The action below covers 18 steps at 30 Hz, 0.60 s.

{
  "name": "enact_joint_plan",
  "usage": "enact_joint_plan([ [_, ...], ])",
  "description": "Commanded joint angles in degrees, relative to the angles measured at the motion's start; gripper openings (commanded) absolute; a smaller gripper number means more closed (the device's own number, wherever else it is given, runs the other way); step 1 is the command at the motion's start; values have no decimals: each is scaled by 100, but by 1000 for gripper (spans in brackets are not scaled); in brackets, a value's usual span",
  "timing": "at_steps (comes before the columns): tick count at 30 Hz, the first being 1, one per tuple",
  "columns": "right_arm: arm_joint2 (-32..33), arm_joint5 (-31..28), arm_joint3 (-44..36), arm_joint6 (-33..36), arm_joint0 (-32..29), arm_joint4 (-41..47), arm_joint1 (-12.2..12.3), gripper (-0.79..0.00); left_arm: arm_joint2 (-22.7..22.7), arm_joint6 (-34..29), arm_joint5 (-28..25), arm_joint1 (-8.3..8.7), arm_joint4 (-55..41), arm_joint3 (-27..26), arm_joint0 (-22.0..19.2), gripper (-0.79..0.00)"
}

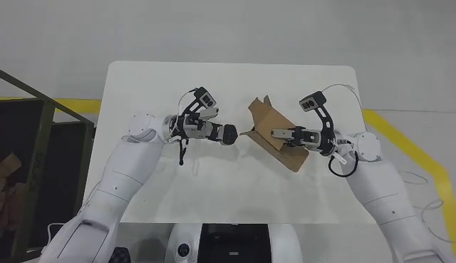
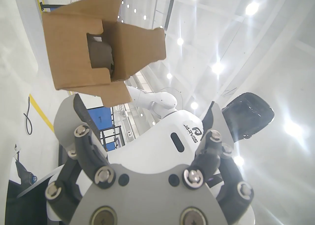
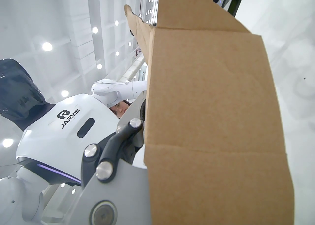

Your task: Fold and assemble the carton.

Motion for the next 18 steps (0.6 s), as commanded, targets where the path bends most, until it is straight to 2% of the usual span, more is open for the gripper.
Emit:
enact_joint_plan([
  [1,38,-45,77,-123,6,-148,4,-785,9,0,17,0,-4,-38,8,0],
  [8,-54,-3,-96,-466,-59,-591,-15,-785,78,-5,38,-16,-22,-73,-38,0],
  [18,-124,1,-106,-463,-125,-567,-46,-785,102,41,-65,-34,-2,69,-158,0],
])
